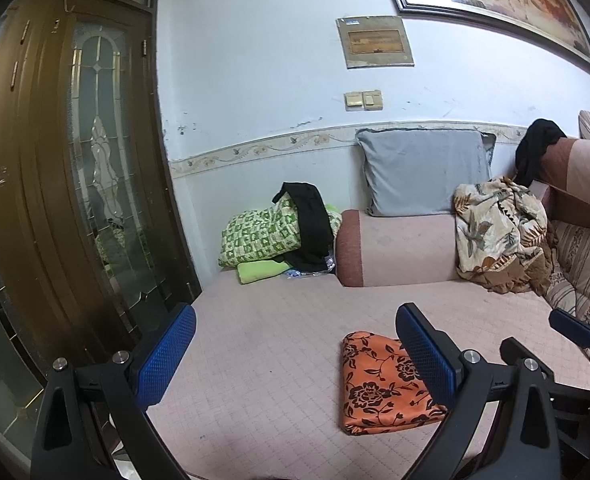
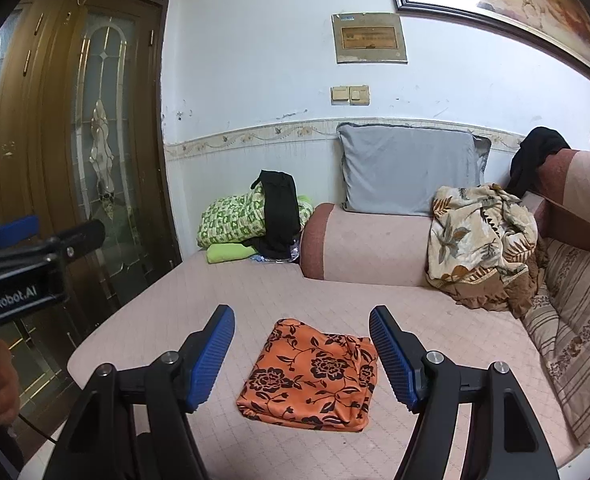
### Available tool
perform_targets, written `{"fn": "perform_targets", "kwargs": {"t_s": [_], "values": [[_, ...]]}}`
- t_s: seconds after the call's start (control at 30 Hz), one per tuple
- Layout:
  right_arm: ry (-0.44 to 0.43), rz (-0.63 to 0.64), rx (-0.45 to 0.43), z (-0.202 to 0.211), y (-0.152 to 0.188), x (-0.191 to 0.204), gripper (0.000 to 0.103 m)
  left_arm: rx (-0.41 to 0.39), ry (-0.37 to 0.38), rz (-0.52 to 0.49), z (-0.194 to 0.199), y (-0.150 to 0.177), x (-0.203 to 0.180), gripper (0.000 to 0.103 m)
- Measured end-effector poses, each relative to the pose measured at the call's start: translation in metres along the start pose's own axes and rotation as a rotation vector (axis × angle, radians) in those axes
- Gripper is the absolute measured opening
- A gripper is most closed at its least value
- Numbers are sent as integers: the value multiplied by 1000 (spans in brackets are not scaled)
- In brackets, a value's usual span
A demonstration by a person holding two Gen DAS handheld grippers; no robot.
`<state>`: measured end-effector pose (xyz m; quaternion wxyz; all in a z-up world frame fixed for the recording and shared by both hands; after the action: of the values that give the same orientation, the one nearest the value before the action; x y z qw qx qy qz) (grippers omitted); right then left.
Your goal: Fold small clothes
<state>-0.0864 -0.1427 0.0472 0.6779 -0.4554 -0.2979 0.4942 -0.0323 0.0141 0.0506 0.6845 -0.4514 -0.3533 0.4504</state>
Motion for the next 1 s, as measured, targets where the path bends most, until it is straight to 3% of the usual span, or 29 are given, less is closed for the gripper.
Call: {"fn": "perform_targets", "kwargs": {"t_s": [0.43,1.0], "values": [[-3,-12,81,-49,10,-1,73,43,21,11,-41,-4,-1,100],[-15,-11,107,-99,-1,2,73,91,63,27,-93,-5,-8,100]]}}
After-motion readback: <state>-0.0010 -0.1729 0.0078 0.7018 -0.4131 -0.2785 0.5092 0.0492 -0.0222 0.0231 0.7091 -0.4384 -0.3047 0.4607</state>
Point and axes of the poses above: each gripper's, at about its wrist camera, not at the fingertips, and z roughly against the way its jaws point, x to its left, y to its underside, the point moved 5 cm from there along -z, roughly the way its jaws point, and after that the axes turned 13 degrees about y, right-handed, at the moved point
